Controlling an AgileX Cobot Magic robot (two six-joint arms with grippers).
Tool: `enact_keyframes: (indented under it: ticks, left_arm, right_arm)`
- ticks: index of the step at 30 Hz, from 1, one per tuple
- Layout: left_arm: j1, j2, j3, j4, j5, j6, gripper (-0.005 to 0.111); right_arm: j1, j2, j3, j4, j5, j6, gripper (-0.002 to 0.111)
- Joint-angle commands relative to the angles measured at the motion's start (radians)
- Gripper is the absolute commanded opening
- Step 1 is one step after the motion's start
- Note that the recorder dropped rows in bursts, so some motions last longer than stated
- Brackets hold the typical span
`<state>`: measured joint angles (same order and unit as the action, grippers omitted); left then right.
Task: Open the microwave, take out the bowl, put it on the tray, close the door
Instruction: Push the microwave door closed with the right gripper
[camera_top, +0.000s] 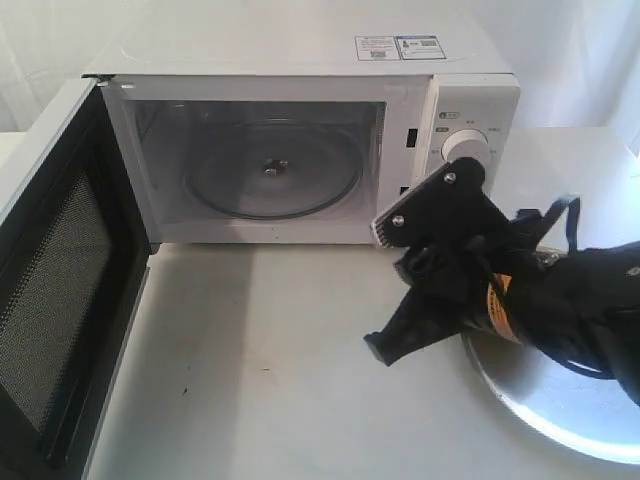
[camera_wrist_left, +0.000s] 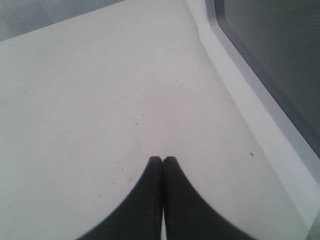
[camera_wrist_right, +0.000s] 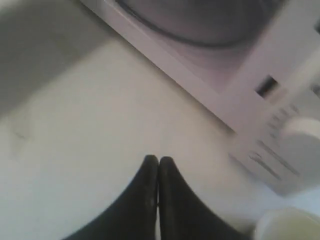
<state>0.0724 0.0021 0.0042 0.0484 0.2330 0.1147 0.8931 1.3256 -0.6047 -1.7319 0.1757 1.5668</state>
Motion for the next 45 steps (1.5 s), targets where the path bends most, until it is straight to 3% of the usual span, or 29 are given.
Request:
enact_keyframes:
  ticks: [1,4,9,19,22,28,33,37,42,45]
  left_arm:
    - [-0.004,-0.002,-0.004,-0.004,-0.001,-0.006,0.000]
    - [-0.004,-0.002,-0.004,-0.004,-0.001,-0.006,0.000]
    - [-0.004,-0.002,-0.004,-0.004,-0.001,-0.006,0.000]
    - [-0.004,-0.002,-0.004,-0.004,-0.001,-0.006,0.000]
    - [-0.004,-0.002,-0.004,-0.004,-0.001,-0.006,0.000]
    - [-0.004,-0.002,-0.004,-0.004,-0.001,-0.006,0.000]
    - [-0.004,-0.002,-0.004,-0.004,-0.001,-0.006,0.000]
    - [-0.004,-0.002,-0.004,-0.004,-0.001,-0.006,0.000]
    - [-0.004,-0.002,-0.004,-0.004,-0.001,-0.006,0.000]
    - [-0.004,-0.002,-0.004,-0.004,-0.001,-0.006,0.000]
  right_arm:
    - [0.064,-0.033,-0.113,-0.012,-0.314,0.006,0.000]
    - [0.135,-0.026,-0.220,0.028,-0.334,0.006,0.000]
    - [0.242,0.025,-0.392,0.068,-0.157,0.006,0.000]
    - [0.425,0.355,-0.777,0.028,-0.188,-0.165,0.000]
    - [0.456,0.486,-0.904,0.028,-0.145,-0.318,0.000]
    - [0.464,0.685,-1.076,0.007,-0.301,-0.857,0.000]
    - [0.464,0.707,-1.084,0.007,-0.263,-0.939,0.000]
    - [0.464,0.681,-1.064,0.007,-0.095,-0.940,0.000]
    - [0.464,0.644,-1.008,0.049,0.306,-0.946,0.000]
    - [0.464,0.642,-0.972,0.192,0.560,-1.131,0.000]
